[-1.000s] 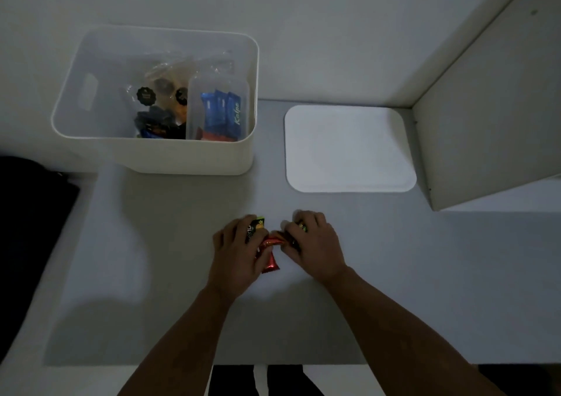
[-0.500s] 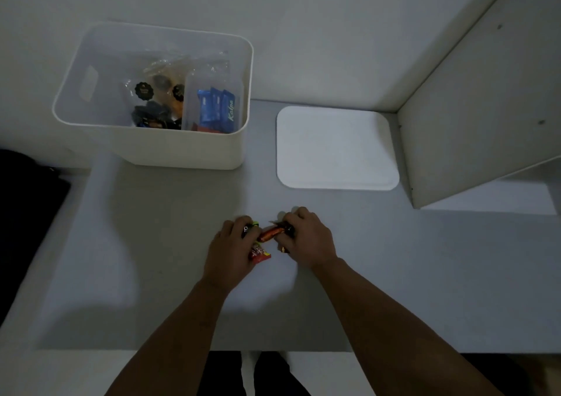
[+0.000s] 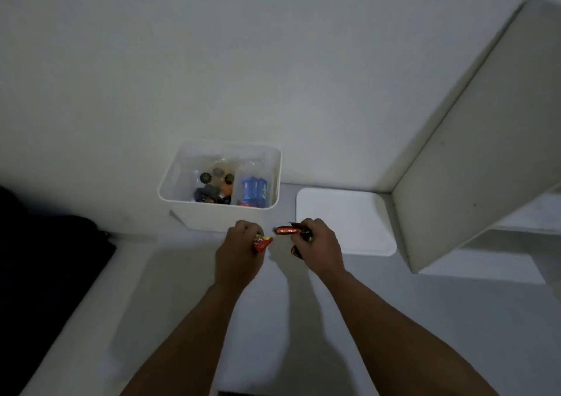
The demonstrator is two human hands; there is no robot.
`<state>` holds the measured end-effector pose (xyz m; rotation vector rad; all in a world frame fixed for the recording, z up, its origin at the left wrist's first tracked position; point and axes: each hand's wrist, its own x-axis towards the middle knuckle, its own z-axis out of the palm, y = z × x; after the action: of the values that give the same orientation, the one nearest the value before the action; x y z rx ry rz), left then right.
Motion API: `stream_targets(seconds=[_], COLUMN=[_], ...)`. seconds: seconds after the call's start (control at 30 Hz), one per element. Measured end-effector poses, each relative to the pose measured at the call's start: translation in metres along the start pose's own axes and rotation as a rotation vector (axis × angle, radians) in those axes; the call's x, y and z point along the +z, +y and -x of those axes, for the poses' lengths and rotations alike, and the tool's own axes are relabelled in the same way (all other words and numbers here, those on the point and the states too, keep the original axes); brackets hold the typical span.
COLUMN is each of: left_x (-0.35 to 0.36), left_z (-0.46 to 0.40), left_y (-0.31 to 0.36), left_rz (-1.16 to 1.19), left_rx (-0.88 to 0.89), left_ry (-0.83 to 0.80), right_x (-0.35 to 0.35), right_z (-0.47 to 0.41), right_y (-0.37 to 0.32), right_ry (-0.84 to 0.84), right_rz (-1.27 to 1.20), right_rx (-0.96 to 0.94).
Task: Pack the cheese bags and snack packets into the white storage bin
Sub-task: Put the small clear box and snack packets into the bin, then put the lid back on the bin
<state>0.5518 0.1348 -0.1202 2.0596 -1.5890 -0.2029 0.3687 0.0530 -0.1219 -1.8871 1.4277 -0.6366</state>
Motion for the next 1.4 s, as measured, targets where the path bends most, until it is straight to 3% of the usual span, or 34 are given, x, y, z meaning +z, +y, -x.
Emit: stream_targets(seconds=[0.13, 0.3, 0.5, 0.73, 0.9, 1.17, 1.27, 1.4], left_x=[-0.066, -0.123, -0.120, -0.105, -0.093, -0.019, 0.029, 0.106], left_z=[-0.055, -0.127, -0.204, -0.238, -0.242, -0.235, -0.215, -0.182], left_y=[-0.013, -0.045, -0.093, -0.123, -0.106, 0.041, 0.101, 0.115], left_rz=[-0.057, -0.169, -0.106, -0.066, -0.099, 0.047, 0.134, 0.149], left_rx=[-0.077, -0.287, -0.379, -0.413, -0.344, -0.087, -0.078, -0.241], left_ry=[0.071, -0.056, -0.252, -0.516, -0.418, -0.378, -0.409, -0.590], right_x=[-0.001, 0.029, 0.097, 0.123, 0.101, -0.018, -0.061, -0.095], right_z=[-0.053, -0.107, -0.167, -0.185, -0.183, -0.164, -0.157, -0.148], right_y=[-0.079, -0.148, -0.180, -0.200, -0.172, -0.068, 0.000, 0.100], right_ry=[-0.040, -0.179, -0.308, -0.433, -0.063, 0.264, 0.259, 0.069], right_rz=[-0.023, 0.131, 0.231, -0.167, -0.123, -0.026, 0.026, 0.107], right_rx=[-0.021, 0.011, 0.192, 0.453, 0.266, 0.344, 0.467, 0.622])
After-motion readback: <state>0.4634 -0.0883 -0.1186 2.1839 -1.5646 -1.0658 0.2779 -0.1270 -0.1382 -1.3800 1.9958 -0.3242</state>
